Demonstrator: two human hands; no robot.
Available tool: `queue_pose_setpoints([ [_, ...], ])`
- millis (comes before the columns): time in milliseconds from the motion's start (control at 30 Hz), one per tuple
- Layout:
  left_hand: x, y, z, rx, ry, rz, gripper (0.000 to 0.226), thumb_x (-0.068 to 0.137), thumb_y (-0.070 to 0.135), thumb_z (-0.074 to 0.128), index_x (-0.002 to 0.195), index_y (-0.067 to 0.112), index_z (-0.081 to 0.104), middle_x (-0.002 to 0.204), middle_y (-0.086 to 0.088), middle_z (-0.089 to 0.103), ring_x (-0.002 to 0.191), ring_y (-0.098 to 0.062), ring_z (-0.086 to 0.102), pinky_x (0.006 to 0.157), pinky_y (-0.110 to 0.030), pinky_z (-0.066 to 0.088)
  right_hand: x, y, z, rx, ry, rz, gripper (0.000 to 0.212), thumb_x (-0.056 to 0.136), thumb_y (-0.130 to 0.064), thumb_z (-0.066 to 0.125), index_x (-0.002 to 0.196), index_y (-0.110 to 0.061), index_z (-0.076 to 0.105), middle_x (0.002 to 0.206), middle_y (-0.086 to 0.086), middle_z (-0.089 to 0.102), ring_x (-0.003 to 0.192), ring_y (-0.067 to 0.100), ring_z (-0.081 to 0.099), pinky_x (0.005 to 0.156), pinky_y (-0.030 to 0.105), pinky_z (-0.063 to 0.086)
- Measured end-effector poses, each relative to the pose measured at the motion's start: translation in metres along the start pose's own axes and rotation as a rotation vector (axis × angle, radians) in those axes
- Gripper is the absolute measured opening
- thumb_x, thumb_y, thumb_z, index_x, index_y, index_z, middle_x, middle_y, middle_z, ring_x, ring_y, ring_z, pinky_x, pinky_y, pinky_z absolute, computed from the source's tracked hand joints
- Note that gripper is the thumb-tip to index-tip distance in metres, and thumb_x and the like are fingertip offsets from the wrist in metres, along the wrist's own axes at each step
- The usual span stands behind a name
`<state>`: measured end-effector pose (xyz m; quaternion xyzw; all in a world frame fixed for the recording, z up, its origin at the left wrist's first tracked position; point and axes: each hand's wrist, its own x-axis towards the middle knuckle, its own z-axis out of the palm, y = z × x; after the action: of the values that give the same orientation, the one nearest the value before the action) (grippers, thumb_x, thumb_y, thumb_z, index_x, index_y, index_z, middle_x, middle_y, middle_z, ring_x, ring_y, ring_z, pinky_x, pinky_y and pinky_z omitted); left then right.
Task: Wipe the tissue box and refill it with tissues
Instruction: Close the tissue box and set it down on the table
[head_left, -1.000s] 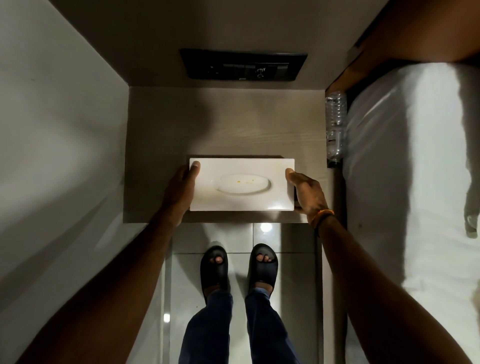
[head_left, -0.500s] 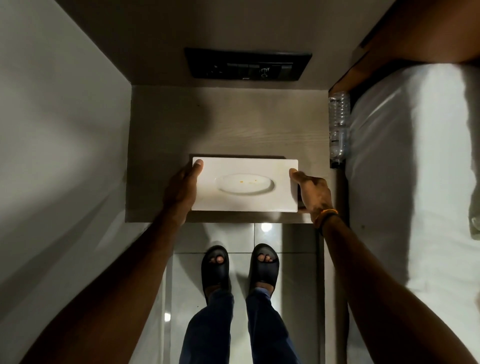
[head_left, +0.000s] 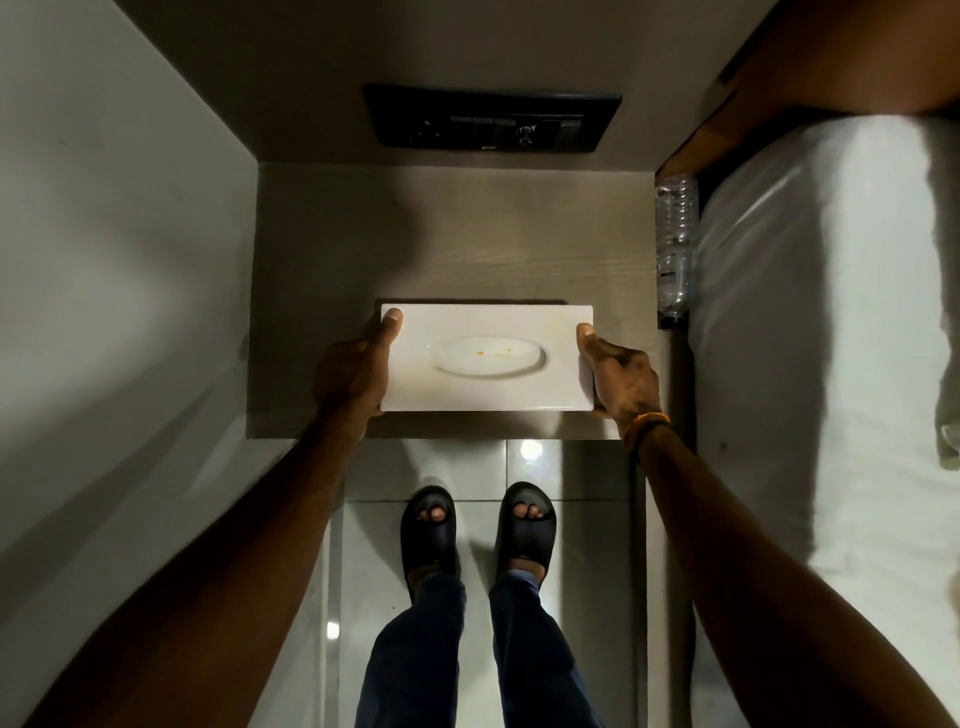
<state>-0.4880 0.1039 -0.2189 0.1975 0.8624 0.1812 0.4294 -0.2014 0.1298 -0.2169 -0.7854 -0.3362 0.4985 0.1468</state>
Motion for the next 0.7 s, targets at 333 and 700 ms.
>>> queue_pose_setpoints([
  [333, -0.01, 0.0, 0.005, -0.044, 0.084, 0.054, 0.071, 0.089, 0.071, 0.057, 0.123, 0.011, 0.071, 0.128, -0.013, 0.069, 0.119, -0.034, 0.063, 0.105, -0.048, 0.051, 0.004, 0.007, 0.002, -0.094, 0.026, -0.069, 0.051, 0.086, -0.077, 0.056, 0.105, -0.035, 0.078, 0.103, -0.003, 0.07, 0.105, 0.027, 0.064, 0.082, 0.033, 0.058],
  [700, -0.019, 0.001, 0.003, 0.117, 0.039, 0.17, 0.068, 0.1, 0.064, 0.043, 0.129, 0.007, 0.067, 0.134, -0.018, 0.065, 0.123, -0.037, 0.059, 0.108, -0.046, 0.047, -0.007, 0.013, 0.009, -0.097, 0.108, -0.235, 0.045, 0.092, -0.07, 0.056, 0.113, -0.036, 0.077, 0.1, -0.008, 0.079, 0.106, 0.02, 0.069, 0.097, 0.031, 0.05],
])
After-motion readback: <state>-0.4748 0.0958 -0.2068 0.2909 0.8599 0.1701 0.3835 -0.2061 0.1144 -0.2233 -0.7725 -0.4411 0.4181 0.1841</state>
